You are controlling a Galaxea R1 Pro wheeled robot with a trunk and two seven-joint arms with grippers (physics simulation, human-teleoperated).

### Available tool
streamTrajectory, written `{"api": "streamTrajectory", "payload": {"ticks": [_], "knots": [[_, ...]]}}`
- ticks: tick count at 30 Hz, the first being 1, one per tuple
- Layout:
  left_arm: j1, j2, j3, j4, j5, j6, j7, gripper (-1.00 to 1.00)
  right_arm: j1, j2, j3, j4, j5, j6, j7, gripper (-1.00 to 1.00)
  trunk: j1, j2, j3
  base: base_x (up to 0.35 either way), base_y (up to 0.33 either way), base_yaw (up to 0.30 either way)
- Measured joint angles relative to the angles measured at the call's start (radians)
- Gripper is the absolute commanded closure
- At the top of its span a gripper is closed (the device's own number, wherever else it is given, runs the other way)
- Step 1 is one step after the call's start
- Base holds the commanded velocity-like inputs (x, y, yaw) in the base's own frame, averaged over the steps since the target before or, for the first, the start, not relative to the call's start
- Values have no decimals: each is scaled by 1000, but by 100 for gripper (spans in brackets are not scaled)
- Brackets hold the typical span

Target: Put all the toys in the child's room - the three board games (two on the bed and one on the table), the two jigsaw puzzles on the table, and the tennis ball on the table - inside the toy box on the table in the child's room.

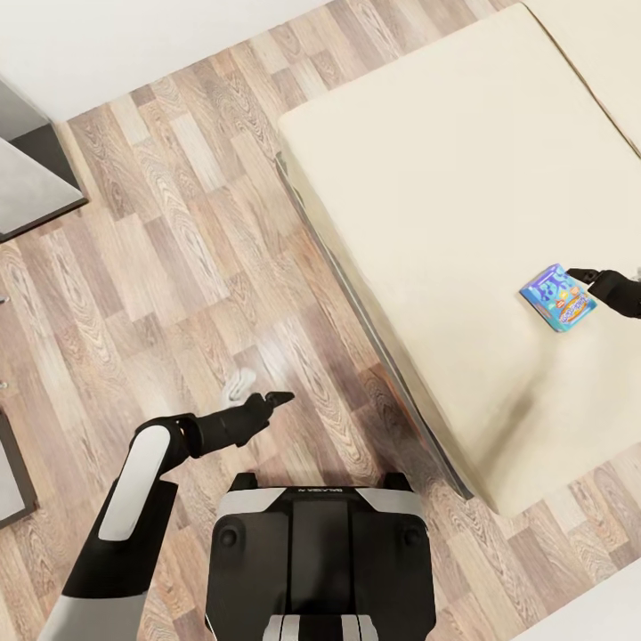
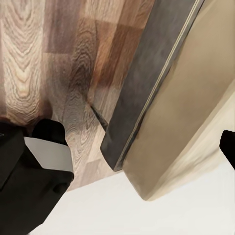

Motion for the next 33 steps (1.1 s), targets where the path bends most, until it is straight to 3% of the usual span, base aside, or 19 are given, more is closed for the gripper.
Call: {"api": "streamTrajectory", "payload": {"ticks": [33], "knots": [[14, 3, 1, 2, -4, -11, -18, -100, -9, 1, -1, 36, 5, -45, -12, -100, 0, 0, 0, 0, 0, 0]]}}
